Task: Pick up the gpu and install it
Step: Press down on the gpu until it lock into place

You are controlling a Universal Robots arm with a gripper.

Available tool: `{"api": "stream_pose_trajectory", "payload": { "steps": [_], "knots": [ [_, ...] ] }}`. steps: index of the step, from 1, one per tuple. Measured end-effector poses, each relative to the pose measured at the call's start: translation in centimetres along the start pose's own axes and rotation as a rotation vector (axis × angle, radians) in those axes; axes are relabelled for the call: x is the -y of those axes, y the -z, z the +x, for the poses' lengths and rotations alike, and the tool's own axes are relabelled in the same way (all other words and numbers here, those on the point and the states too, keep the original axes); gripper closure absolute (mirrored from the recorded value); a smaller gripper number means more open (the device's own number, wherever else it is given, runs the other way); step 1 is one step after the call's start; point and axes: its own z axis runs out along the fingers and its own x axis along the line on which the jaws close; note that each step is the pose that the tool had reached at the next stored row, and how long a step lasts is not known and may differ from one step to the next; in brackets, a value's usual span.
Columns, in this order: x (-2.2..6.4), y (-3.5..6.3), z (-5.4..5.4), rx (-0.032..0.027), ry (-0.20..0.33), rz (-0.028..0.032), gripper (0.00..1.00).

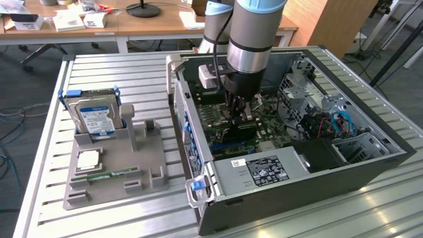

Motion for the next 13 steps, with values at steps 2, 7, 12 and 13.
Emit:
{"api": "stream_pose_trajectory", "payload": {
  "steps": [2, 7, 12, 13],
  "knots": [
    [-0.02, 0.00, 0.00, 0.0002, 0.000, 0.0001, 0.90],
    [-0.11, -0.01, 0.03, 0.0038, 0.000, 0.0000, 0.90],
    [-0.20, -0.01, 0.06, 0.0082, 0.000, 0.0000, 0.90],
    [-0.23, -0.01, 0.07, 0.0096, 0.000, 0.0001, 0.90]
  ]
}}
